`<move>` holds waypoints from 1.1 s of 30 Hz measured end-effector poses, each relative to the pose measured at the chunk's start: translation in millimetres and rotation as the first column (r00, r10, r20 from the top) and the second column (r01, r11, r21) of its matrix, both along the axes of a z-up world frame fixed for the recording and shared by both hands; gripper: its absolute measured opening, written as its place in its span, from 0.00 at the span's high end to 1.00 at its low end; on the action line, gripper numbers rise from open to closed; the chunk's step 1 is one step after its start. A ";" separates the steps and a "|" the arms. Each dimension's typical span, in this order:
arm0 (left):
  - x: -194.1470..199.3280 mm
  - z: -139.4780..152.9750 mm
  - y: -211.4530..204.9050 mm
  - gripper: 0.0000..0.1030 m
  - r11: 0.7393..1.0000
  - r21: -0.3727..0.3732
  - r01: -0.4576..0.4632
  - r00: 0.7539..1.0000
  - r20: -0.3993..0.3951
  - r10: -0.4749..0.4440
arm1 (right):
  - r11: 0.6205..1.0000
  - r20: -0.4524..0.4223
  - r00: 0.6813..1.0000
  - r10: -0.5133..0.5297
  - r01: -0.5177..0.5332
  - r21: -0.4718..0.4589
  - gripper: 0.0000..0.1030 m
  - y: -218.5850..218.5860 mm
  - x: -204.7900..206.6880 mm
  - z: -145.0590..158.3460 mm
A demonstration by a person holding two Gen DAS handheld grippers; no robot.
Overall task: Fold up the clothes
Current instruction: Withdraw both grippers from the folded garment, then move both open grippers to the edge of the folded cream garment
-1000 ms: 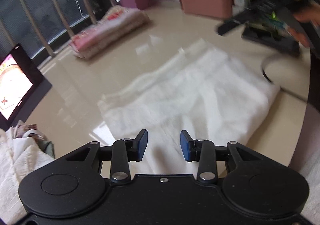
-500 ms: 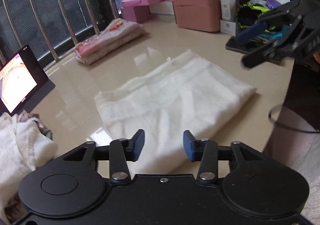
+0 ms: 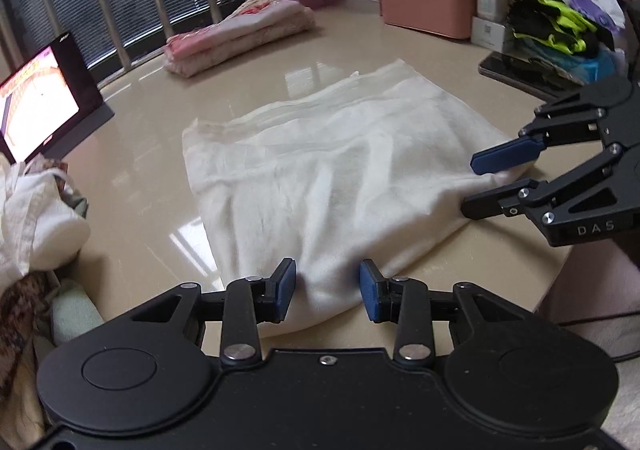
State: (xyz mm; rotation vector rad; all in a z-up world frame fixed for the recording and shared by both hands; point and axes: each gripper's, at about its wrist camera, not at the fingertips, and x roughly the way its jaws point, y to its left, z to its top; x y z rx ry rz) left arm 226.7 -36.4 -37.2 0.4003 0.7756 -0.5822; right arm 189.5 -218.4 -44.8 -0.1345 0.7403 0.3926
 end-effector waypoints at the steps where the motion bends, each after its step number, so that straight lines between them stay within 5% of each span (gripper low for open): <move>1: -0.2 -0.2 0.9 0.65 1.000 -0.006 -0.006 1.000 -0.002 0.006 | 1.000 0.002 1.000 -0.001 0.001 0.002 0.62 -0.7 -0.6 -0.1; 4: -1.2 -0.3 1.4 0.65 1.000 -0.014 -0.021 1.000 -0.004 0.021 | 1.000 0.002 1.000 0.004 -0.004 0.003 0.59 -2.3 -2.8 -1.7; 7: -2.4 3.3 0.5 0.56 0.999 -0.010 -0.032 0.999 0.005 0.032 | 1.000 -0.004 1.000 0.001 -0.001 0.012 0.28 -1.4 -0.2 -2.0; 8: -3.6 6.1 0.9 0.45 0.999 -0.012 -0.039 0.999 0.016 0.039 | 1.000 0.001 1.000 0.002 -0.002 0.014 0.15 -1.0 -1.5 -0.5; 13: -8.9 26.1 5.2 0.07 0.990 -0.049 -0.130 0.988 0.081 0.133 | 0.999 0.048 0.999 -0.018 0.017 0.033 0.02 -1.5 -13.6 17.5; 21: -17.4 47.5 9.5 0.00 0.961 -0.124 -0.248 0.962 0.084 0.259 | 0.979 -0.004 0.990 -0.139 0.138 0.148 0.00 -19.5 -16.8 40.3; 33: -38.9 40.1 14.0 0.00 0.925 -0.207 -0.318 0.938 0.072 0.339 | 0.922 -0.141 0.955 -0.259 0.288 0.257 0.00 -43.0 -14.6 24.9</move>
